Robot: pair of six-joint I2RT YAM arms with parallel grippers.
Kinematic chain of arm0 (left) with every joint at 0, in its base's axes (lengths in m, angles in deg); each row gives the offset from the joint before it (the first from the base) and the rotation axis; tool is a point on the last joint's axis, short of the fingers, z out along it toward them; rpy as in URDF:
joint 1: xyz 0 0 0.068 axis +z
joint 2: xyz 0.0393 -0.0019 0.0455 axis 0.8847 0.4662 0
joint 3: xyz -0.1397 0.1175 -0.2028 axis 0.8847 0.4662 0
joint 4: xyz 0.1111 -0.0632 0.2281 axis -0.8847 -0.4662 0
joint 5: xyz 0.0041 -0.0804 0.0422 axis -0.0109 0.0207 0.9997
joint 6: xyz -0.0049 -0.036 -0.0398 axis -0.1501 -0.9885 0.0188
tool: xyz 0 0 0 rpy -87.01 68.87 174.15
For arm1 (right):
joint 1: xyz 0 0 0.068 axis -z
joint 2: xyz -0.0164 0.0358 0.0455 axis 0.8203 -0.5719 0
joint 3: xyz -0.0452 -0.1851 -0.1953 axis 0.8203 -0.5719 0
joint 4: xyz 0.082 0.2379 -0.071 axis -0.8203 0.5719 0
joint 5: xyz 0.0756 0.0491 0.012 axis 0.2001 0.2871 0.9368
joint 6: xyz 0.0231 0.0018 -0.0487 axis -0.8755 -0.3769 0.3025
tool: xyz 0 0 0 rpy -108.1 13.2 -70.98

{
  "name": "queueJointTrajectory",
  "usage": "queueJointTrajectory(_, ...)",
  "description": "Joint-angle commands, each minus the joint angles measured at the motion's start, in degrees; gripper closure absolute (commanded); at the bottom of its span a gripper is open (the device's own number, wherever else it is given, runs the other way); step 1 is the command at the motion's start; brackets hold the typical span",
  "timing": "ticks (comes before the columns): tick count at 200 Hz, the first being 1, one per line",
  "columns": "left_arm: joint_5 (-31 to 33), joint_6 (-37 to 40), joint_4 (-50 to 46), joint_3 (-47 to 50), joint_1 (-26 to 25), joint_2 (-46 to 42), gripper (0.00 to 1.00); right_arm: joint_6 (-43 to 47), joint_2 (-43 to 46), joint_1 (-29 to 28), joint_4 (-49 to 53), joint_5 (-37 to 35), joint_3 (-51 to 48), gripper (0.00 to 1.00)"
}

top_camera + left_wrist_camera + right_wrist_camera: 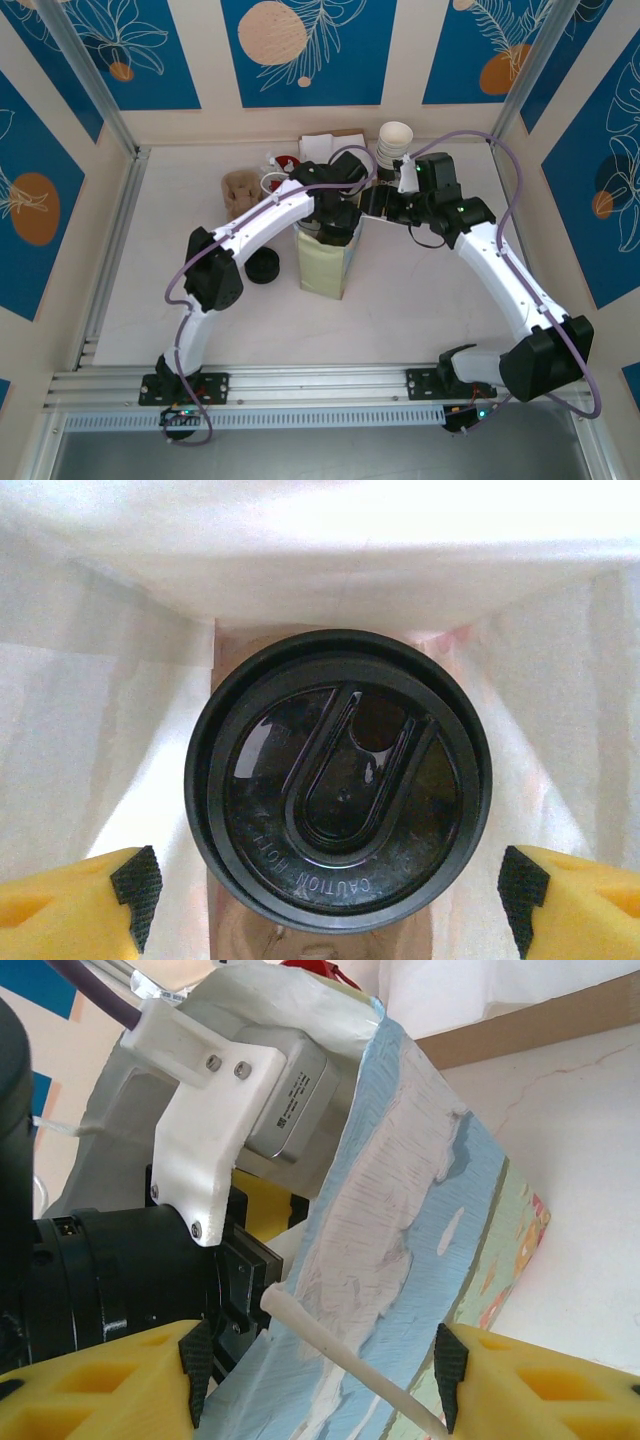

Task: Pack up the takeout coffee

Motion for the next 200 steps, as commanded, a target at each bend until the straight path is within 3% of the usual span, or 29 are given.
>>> queueJointTrajectory(1, 0.54, -1.45, -2.85, -2.58, 0.54, 1.26, 0.12, -0.90, -0.76, -0.58, 1.92, -0.92, 1.84, 0.38)
queueJointTrajectory(45, 0.65, -1.59, -4.71, -4.74, 0.51, 1.39, 0.12, 0.54, -2.34, -0.85, 4.47, -1.74, 4.14, 0.41)
queueJointTrajectory(81, 0.98, -1.64, -5.67, -5.40, 0.47, 0.65, 0.12, 2.25, -1.84, -0.79, 5.73, -2.67, 4.81, 0.62)
queueJointTrajectory(130, 1.44, -2.33, -6.45, -5.40, 0.52, -0.91, 0.11, 5.52, -0.80, -0.54, 7.71, -4.96, 5.71, 0.82)
queueJointTrajectory(159, 1.76, -2.94, -6.00, -5.39, 0.53, -2.43, 0.11, 7.54, 0.00, -0.02, 8.87, -5.54, 5.74, 0.88)
queueJointTrajectory(200, -0.28, -2.64, -2.57, -4.87, 0.57, -5.11, 0.11, 9.20, 0.38, 0.10, 9.83, -5.99, 6.52, 0.89)
